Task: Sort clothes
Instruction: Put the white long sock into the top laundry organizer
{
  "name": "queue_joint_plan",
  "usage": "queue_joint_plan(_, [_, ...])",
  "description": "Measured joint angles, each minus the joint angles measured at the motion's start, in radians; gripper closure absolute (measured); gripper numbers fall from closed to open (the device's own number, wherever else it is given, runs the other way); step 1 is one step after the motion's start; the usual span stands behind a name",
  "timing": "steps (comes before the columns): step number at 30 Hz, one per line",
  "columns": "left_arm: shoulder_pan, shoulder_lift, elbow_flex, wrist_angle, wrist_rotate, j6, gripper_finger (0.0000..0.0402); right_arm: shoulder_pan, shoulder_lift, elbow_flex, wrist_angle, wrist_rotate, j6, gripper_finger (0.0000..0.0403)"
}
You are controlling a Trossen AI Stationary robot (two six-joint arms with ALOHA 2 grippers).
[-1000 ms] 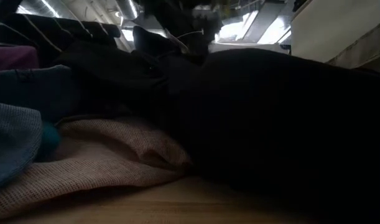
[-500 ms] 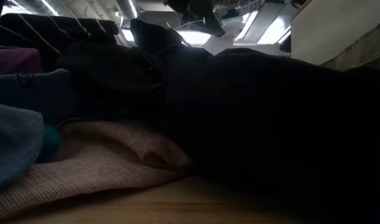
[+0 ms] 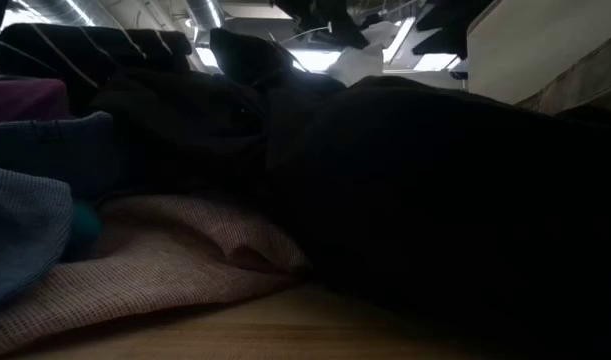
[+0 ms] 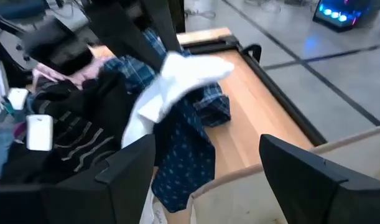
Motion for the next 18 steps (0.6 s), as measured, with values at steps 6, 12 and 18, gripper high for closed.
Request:
queue_joint_plan(6, [0.0,0.0,0.0,-0.001,0.0,0.0,0.0383,0.0,0.098,0.0,0.126,-0.105,0.021,0.0114])
queue_joint_plan(12, [0.0,0.0,0.0,-0.005,0.0,0.0,0.0383,0.0,0.148,0.0,0.247,-0.167,0.023,0.0134])
queue_joint_plan(18, [0.0,0.0,0.0,-0.008,0.0,0.003,0.0377,-0.001,0.177,0.0,0.273,-0.15,0.015,0.0245])
